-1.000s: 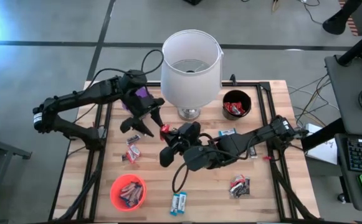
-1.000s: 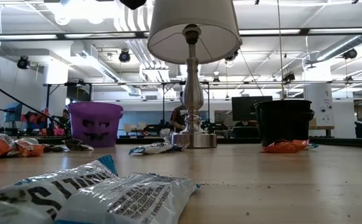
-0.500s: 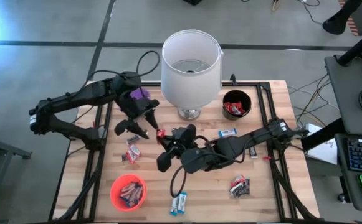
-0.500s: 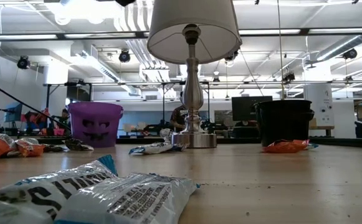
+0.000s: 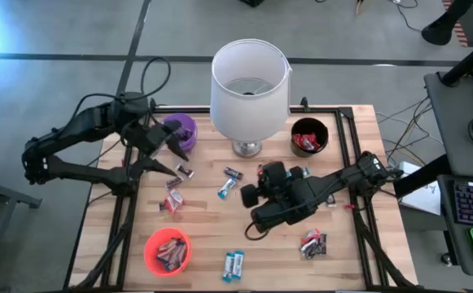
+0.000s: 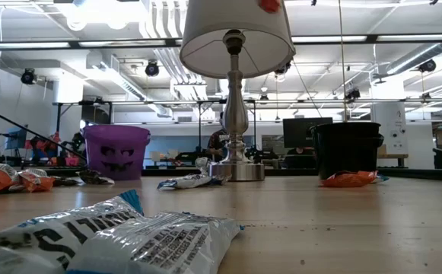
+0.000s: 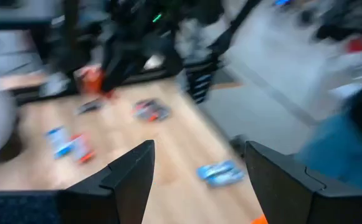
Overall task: Organize candy in baskets
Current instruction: Put the orange chocolate bar into the black bucket
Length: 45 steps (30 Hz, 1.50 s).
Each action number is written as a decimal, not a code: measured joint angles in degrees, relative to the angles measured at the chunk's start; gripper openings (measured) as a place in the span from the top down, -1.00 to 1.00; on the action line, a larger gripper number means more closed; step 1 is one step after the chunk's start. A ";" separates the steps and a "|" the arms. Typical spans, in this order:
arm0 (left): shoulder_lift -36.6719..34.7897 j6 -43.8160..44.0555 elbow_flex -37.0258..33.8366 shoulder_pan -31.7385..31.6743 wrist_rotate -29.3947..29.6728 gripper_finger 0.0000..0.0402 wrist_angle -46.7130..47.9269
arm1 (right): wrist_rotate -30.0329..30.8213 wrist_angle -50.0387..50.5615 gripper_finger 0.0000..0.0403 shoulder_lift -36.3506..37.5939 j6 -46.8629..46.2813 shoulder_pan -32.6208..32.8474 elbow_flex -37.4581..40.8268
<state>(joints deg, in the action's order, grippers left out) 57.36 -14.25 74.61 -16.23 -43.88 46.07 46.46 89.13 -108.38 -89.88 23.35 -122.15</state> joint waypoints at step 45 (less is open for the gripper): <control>3.72 3.86 0.69 -1.62 66.58 -0.15 20.38 | -4.69 -3.48 0.94 48.55 7.89 -22.77 49.90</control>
<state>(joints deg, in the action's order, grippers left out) 61.08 -10.39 75.30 -17.85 22.70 66.45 41.77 85.65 -59.83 -82.00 0.58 -72.25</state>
